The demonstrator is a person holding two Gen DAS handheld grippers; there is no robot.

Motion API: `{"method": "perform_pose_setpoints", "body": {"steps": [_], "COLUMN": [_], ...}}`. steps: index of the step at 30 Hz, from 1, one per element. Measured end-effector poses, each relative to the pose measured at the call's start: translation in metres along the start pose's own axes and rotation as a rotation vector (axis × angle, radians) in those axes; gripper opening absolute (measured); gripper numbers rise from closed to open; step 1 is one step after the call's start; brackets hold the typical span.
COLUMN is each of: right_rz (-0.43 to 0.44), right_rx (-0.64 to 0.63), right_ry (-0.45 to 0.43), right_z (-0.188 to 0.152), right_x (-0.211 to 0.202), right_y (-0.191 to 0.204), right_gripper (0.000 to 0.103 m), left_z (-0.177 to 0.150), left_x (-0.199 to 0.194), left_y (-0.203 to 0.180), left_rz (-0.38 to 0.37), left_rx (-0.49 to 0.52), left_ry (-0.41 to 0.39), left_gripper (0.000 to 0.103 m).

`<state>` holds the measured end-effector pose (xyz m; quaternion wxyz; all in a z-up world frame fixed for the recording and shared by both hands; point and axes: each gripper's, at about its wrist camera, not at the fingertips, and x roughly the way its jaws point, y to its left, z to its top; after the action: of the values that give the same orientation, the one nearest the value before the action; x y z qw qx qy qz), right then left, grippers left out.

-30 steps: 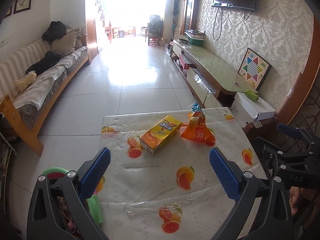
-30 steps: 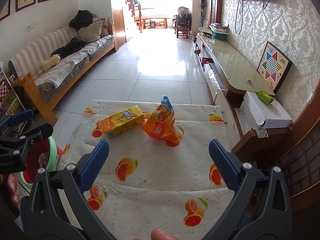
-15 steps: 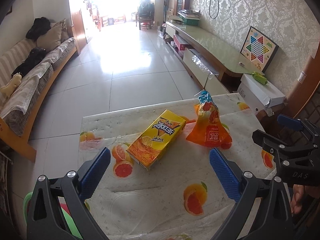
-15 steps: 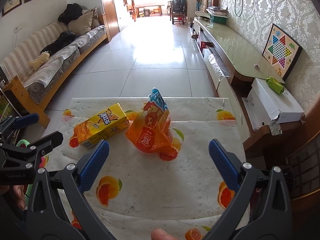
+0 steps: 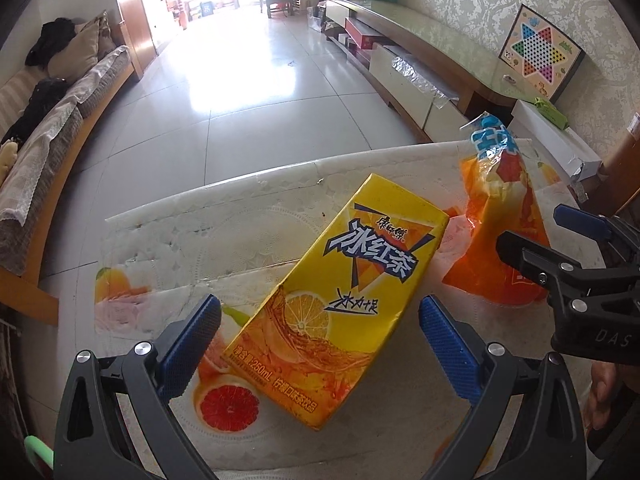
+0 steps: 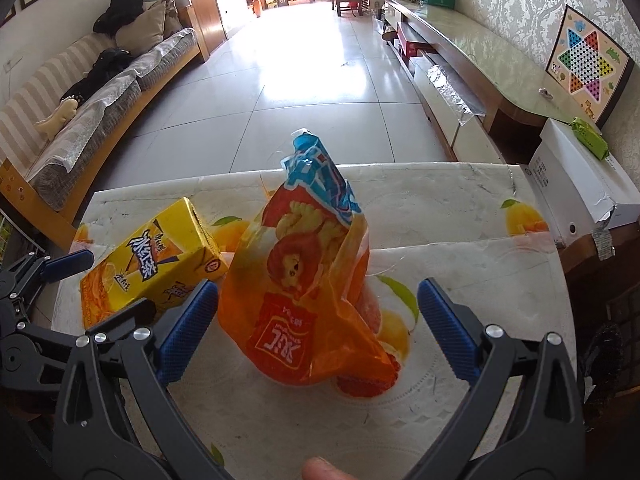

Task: Collect trash
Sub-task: 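Grasp the yellow iced-tea carton with the left tool while the right tool grasps the orange bag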

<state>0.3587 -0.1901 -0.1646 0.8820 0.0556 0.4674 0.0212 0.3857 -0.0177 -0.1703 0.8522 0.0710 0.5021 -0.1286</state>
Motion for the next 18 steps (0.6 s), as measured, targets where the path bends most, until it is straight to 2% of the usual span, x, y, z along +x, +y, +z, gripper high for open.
{"method": "perform_pose_setpoints", "body": {"steps": [4, 8, 11, 13, 18], "right_rz": [0.029, 0.044, 0.047, 0.051, 0.065], "right_rx": [0.028, 0.028, 0.012, 0.006, 0.015], "right_ry": [0.029, 0.024, 0.022, 0.022, 0.023], "right_z": [-0.001, -0.001, -0.001, -0.001, -0.004], "right_x": [0.017, 0.021, 0.020, 0.020, 0.017], "right_y": [-0.001, -0.001, 0.001, 0.000, -0.003], "right_gripper": [0.097, 0.074, 0.064, 0.060, 0.053], "left_z": [-0.003, -0.005, -0.005, -0.006, -0.007], "left_x": [0.017, 0.020, 0.016, 0.012, 0.007], "left_y": [-0.004, -0.011, -0.015, -0.015, -0.016], "left_rz": [0.015, 0.032, 0.037, 0.039, 0.034], "left_rx": [0.032, 0.063, 0.073, 0.085, 0.081], "left_ry": [0.011, -0.002, -0.016, -0.022, -0.031], "left_gripper": [0.095, 0.090, 0.078, 0.068, 0.059]}}
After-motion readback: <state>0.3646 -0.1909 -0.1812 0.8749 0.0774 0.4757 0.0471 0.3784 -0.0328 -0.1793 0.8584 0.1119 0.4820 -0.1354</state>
